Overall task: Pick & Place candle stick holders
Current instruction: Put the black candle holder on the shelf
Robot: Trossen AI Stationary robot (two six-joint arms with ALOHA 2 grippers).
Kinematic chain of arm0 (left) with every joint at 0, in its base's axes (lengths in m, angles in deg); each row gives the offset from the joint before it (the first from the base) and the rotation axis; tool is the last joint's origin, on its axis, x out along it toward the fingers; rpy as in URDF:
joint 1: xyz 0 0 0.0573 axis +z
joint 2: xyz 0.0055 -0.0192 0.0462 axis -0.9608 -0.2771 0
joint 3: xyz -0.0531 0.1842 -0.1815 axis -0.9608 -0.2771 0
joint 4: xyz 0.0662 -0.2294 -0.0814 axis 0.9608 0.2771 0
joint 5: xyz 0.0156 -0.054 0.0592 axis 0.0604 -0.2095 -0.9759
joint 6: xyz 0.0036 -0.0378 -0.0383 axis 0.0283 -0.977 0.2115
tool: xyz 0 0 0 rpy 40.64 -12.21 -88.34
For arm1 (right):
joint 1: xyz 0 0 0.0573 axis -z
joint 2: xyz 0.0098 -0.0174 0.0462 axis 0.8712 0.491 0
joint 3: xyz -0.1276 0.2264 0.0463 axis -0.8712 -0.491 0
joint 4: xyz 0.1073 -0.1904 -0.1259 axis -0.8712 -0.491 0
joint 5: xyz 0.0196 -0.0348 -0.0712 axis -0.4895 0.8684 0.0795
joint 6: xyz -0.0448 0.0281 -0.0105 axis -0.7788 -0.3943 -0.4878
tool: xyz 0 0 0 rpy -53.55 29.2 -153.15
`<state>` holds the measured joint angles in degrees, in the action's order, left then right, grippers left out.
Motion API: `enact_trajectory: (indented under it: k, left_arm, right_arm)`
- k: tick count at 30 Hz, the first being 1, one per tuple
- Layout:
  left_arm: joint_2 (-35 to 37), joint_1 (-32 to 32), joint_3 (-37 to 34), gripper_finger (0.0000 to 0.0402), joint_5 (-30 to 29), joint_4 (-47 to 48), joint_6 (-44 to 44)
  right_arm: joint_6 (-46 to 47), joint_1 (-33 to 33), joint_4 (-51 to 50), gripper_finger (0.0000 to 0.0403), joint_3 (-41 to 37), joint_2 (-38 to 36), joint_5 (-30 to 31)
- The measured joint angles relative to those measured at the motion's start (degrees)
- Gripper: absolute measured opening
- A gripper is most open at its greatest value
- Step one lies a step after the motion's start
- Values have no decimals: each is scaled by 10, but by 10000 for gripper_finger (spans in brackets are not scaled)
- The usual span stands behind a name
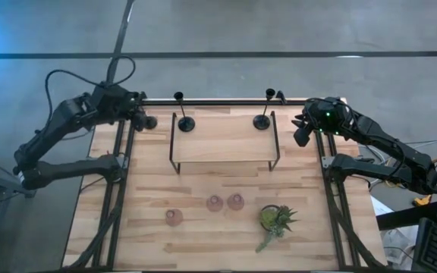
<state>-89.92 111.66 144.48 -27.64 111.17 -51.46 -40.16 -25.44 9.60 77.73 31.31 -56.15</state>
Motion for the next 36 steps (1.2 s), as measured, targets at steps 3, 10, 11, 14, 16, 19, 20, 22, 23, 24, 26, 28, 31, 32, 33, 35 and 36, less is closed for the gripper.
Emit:
enact_trajectory:
  k: [3,10,11,14,16,19,20,22,23,24,26,28,31,32,33,35,36]
  left_arm:
    - [15,0,-30,234,-34,-2,-19]
    - [61,0,-119,234,-50,-36,-67]
    - [66,0,-135,234,-50,-44,-74]
    - [80,0,-186,234,-50,-80,-91]
    - [84,0,-219,234,-50,-107,-99]
    - [86,0,-264,234,-55,-160,-113]
    - [84,0,-277,234,-65,-178,-116]
    - [80,0,-302,234,-94,-212,-120]
    - [77,0,-312,234,-113,-228,-121]
    - [75,0,-320,234,-133,-239,-123]
    - [68,0,-333,234,-174,-246,-133]
    - [61,0,-341,234,-208,-252,-145]
    - [50,0,-354,234,-235,-291,-146]
    - [46,0,-361,234,-235,-312,-142]
    - [40,0,-368,234,-235,-334,-136]
    - [28,0,-379,234,-235,-379,-126]
    - [21,1,-384,234,-236,-397,-122]
  right_arm:
    - [0,0,0,107,-5,0,0]
    - [0,0,2,98,-27,0,0]
    - [0,0,5,97,-30,0,0]
    - [0,0,14,93,-32,0,0]
    - [0,0,13,94,-32,0,0]
    - [0,0,14,98,-32,0,0]
    - [0,0,14,100,-32,0,0]
    - [0,0,14,104,-32,0,0]
    - [0,0,14,106,-32,0,0]
    - [0,0,14,107,-32,0,0]
    - [0,0,14,110,-32,0,0]
    - [0,0,14,113,-32,0,0]
    - [-2,0,17,116,-32,0,0]
    - [-2,0,20,117,-32,0,0]
    - [-2,0,25,118,-32,0,0]
    - [-2,0,35,119,-32,0,0]
    - [-2,0,39,118,-32,0,0]
